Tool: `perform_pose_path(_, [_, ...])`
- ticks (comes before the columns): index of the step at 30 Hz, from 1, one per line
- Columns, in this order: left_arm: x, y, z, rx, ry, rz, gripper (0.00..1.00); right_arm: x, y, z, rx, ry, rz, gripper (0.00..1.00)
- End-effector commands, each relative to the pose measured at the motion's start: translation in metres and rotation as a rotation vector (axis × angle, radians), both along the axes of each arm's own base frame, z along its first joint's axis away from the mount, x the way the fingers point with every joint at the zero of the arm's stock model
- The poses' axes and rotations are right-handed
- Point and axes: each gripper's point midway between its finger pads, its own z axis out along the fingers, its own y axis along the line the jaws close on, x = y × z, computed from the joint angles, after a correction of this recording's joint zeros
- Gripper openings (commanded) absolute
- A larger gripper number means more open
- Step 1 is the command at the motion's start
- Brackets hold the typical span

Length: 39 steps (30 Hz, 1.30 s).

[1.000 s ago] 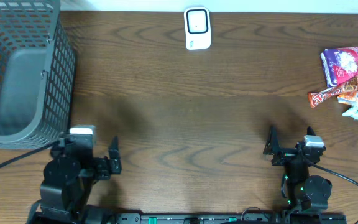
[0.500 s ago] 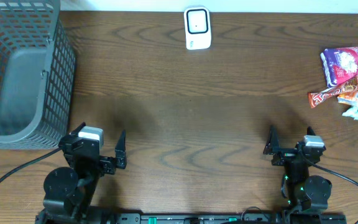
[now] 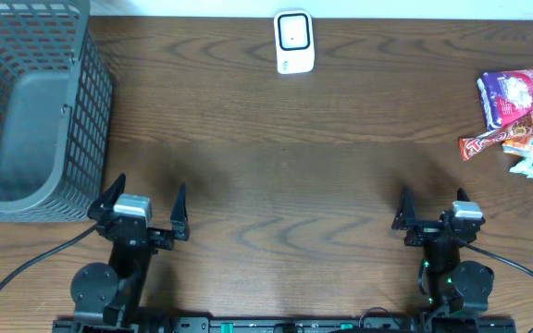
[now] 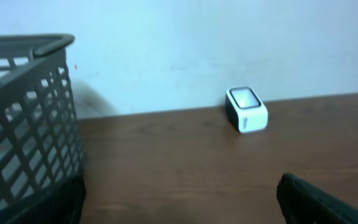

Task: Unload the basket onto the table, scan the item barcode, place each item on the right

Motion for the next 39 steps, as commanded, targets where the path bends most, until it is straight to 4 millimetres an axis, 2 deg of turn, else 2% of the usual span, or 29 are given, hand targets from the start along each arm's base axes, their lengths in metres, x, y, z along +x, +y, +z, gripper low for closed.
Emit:
perform_pose_path(1, [0.000, 0.001, -0.001, 0.002, -0.034, -0.001, 0.98, 0.000, 0.000, -0.001, 0.009, -0.002, 0.002, 0.99])
perform_pose_path(6, [0.001, 0.003, -0.011, 0.002, -0.042, 0.009, 0.98, 0.000, 0.000, -0.001, 0.009, -0.002, 0.002, 0.99])
perform_pose_path(15, [0.005, 0.007, -0.013, -0.090, -0.169, 0.025, 0.97, 0.000, 0.000, -0.001, 0.009, -0.002, 0.002, 0.99])
perform_pose_path(21, [0.009, 0.010, -0.027, -0.136, -0.162, 0.036, 0.98, 0.000, 0.000, -0.001, 0.009, -0.002, 0.002, 0.99])
perform_pose_path(30, [0.011, 0.010, -0.032, -0.136, -0.175, 0.036, 0.98, 0.000, 0.000, -0.001, 0.009, -0.002, 0.002, 0.99])
perform_pose_path(39, [0.014, 0.011, -0.079, -0.124, 0.016, 0.055, 0.98, 0.000, 0.000, -0.001, 0.009, -0.002, 0.002, 0.99])
